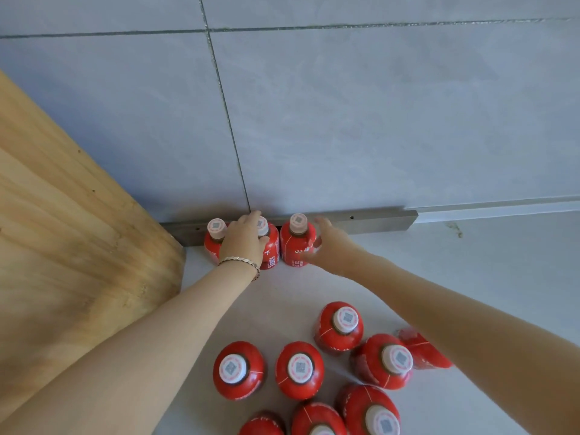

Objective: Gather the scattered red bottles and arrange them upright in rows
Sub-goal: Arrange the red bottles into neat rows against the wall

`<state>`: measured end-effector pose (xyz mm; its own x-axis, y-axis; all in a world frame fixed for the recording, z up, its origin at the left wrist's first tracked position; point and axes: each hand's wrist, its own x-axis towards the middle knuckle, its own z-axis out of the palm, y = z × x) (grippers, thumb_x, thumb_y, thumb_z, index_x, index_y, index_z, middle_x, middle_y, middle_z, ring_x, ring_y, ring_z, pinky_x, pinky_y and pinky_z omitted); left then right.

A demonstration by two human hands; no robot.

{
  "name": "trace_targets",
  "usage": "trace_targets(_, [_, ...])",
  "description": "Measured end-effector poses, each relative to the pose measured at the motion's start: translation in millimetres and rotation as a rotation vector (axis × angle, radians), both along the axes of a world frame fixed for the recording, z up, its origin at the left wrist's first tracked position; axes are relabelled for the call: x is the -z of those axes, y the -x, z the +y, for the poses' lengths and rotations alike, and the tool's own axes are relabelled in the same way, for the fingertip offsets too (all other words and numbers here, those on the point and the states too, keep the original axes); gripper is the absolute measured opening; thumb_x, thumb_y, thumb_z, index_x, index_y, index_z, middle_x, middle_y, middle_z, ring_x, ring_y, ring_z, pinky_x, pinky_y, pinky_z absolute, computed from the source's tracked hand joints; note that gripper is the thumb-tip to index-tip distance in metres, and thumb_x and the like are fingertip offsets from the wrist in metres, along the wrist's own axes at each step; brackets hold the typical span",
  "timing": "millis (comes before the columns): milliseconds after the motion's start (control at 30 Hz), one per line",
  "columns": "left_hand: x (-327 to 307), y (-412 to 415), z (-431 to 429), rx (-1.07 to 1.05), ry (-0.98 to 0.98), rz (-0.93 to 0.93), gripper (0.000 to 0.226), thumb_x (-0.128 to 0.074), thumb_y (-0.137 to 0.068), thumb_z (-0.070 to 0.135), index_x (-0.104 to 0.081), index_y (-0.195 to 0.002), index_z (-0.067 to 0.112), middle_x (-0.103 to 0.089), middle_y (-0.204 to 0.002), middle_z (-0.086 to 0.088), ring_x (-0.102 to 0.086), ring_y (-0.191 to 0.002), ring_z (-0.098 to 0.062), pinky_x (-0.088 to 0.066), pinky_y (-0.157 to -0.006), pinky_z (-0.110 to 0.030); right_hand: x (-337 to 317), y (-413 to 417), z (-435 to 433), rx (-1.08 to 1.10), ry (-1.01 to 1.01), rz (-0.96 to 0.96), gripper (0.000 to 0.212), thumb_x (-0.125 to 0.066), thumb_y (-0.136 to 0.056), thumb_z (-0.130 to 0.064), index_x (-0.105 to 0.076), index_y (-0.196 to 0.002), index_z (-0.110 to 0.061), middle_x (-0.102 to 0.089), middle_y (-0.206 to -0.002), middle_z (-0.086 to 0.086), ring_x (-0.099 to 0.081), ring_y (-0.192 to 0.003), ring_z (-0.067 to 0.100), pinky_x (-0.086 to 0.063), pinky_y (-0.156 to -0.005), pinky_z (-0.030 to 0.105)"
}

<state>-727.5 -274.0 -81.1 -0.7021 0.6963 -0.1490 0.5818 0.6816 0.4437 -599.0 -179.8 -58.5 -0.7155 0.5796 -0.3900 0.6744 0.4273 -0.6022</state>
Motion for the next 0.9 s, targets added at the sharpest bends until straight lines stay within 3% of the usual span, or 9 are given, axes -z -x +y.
trace_targets(133, [-13,-16,-12,-0.020,-0.106,-0.043,0.064,-0.055,-0.088,0.001,-0.027,-0.144,0.014,-0.037,-0.145,-0.011,-0.044,-0.131,-0.028,-0.042,-0.104,-0.038,-26,-69,-27,-0.356,-0.137,-0.320,0.055,-0.060,-0.081,-0.055,-0.047,-0.129,-0.032,-0.064,-0.115,-0.003,-0.052,-0.093,0.013,-0.043,-0.087,0.027])
trace_targets(233, [-21,-30,-35,0.060,-0.096,-0.041,0.049,-0.056,-0.088,0.008,-0.041,-0.134,0.013,-0.048,-0.132,-0.012,-0.049,-0.123,-0.028,-0.044,-0.101,-0.038,-20,-95,-40,-0.400,-0.203,-0.404,0.051,-0.058,-0.083,-0.051,-0.041,-0.129,-0.036,-0.060,-0.121,-0.003,-0.057,-0.106,0.018,-0.045,-0.088,0.028])
trace_targets(333, [-25,-43,-66,0.112,0.082,-0.146,0.030,-0.052,-0.090,0.019,-0.054,-0.120,0.017,-0.059,-0.124,-0.006,-0.057,-0.114,-0.023,-0.048,-0.098,-0.037,-8,-92,-40,-0.266,-0.107,-0.341,0.045,-0.062,-0.085,-0.032,-0.045,-0.127,-0.029,-0.063,-0.119,0.004,-0.059,-0.101,0.021,-0.046,-0.079,0.027])
trace_targets(433, [-24,-55,-97,0.116,0.289,-0.195,0.031,-0.051,-0.090,0.030,-0.055,-0.119,0.019,-0.061,-0.123,-0.002,-0.058,-0.112,-0.020,-0.048,-0.095,-0.032,-2,-71,-25,0.010,-0.045,-0.190,0.037,-0.062,-0.083,-0.017,-0.056,-0.118,-0.016,-0.064,-0.109,0.010,-0.061,-0.091,0.026,-0.042,-0.069,0.025])
trace_targets(533, [-19,-64,-120,0.171,0.401,-0.114,0.032,-0.051,-0.087,0.041,-0.057,-0.112,0.021,-0.061,-0.119,0.000,-0.058,-0.110,-0.020,-0.050,-0.093,-0.034,2,-43,-4,0.212,-0.110,-0.085,0.009,-0.057,-0.082,-0.012,-0.055,-0.090,-0.010,-0.056,-0.086,0.009,-0.052,-0.076,0.025,-0.037,-0.058,0.024])
trace_targets(600, [-18,-69,-129,0.190,0.418,-0.038,0.034,-0.050,-0.086,0.044,-0.058,-0.108,0.020,-0.060,-0.116,0.000,-0.057,-0.109,-0.021,-0.049,-0.089,-0.034,9,-25,11,0.274,-0.133,-0.046,0.009,-0.056,-0.081,-0.012,-0.048,-0.085,-0.011,-0.053,-0.083,0.010,-0.050,-0.075,0.026,-0.037,-0.058,0.026])
trace_targets(700, [-17,-74,-138,0.195,0.412,0.003,0.037,-0.051,-0.086,0.045,-0.055,-0.113,0.020,-0.056,-0.117,0.000,-0.054,-0.111,-0.021,-0.047,-0.086,-0.032,17,-9,23,0.337,-0.137,-0.014,0.012,-0.053,-0.084,-0.013,-0.053,-0.094,-0.007,-0.056,-0.090,0.014,-0.056,-0.083,0.033,-0.037,-0.056,0.025])
trace_targets(800, [-14,-77,-144,0.203,0.385,0.036,0.038,-0.053,-0.084,0.045,-0.053,-0.113,0.020,-0.054,-0.117,-0.001,-0.052,-0.111,-0.022,-0.046,-0.082,-0.032,18,-11,22,0.420,-0.076,0.104,0.035,-0.052,-0.090,-0.011,-0.049,-0.124,0.000,-0.062,-0.115,0.021,-0.058,-0.109,0.036,-0.039,-0.074,0.028])
trace_targets(900, [-12,-79,-148,0.193,0.347,0.052,0.040,-0.056,-0.083,0.045,-0.053,-0.113,0.019,-0.052,-0.116,-0.002,-0.052,-0.109,-0.023,-0.045,-0.079,-0.032,8,-30,-5,0.340,-0.031,0.118,0.051,-0.055,-0.088,-0.008,-0.037,-0.135,-0.004,-0.060,-0.118,0.017,-0.058,-0.104,0.033,-0.044,-0.081,0.032])
